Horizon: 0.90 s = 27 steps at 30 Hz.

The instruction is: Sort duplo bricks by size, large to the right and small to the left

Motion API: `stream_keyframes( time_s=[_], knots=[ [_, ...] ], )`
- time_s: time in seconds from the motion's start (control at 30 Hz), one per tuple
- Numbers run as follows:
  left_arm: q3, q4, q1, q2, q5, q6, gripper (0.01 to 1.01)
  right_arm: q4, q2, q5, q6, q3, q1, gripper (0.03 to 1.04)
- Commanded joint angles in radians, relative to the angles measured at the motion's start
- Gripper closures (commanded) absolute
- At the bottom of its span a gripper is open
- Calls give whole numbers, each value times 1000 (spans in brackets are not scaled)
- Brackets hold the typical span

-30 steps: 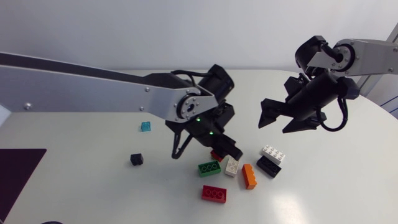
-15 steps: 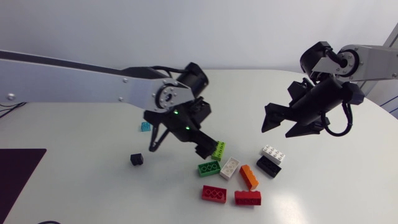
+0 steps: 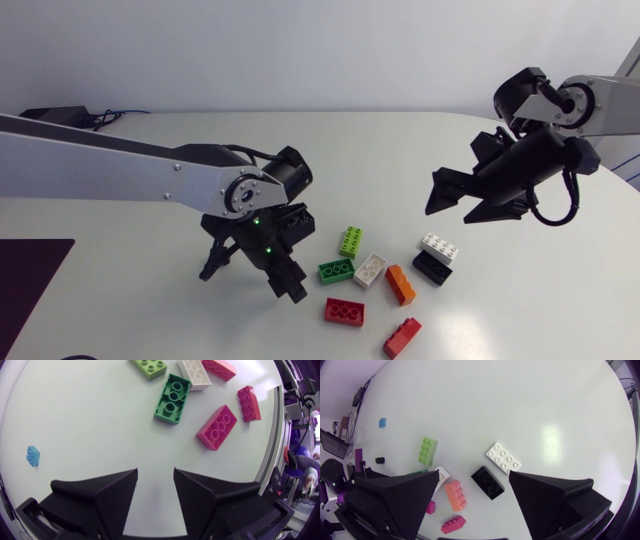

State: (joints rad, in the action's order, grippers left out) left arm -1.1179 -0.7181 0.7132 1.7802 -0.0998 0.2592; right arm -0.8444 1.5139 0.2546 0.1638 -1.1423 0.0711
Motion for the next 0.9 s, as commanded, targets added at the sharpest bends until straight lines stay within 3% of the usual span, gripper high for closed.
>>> stream_keyframes(
  time_s=[0.0, 0.13, 0.23, 0.6, 0.87],
  knots=[
    [0, 0, 29, 24, 6, 78, 728, 2, -12, 0, -12, 32, -10, 61],
    [-60, -61, 32, 74, 3, 164, 857, 2, -27, 2, -21, 47, -21, 61],
    [-80, -93, 35, 96, 3, 199, 889, 4, -32, 6, -32, 56, -37, 61],
    [-269, -89, 86, 231, -9, 219, 892, -1, -46, 14, -50, 61, -67, 61],
    [-539, -107, 189, 421, -17, 204, 900, -1, -44, 18, -70, 65, -108, 61]
  ],
)
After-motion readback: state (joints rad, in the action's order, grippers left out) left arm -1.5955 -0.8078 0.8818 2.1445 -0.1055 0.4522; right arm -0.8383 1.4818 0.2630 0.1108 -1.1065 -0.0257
